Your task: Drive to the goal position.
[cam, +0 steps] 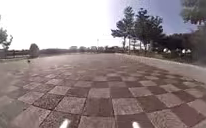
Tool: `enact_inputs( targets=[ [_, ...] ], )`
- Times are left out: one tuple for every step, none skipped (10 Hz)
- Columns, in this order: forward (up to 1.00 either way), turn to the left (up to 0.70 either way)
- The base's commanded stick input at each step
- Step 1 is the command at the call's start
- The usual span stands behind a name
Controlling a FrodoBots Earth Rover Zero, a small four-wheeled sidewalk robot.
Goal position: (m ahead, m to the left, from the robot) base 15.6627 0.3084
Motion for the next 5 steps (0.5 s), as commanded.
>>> enact_inputs(
  targets=[
    [0.50, 0.00],
    [0.50, 0.00],
    [0.50, 0.00],
    [0.50, 0.00],
    [0.50, 0.00]
  ],
)
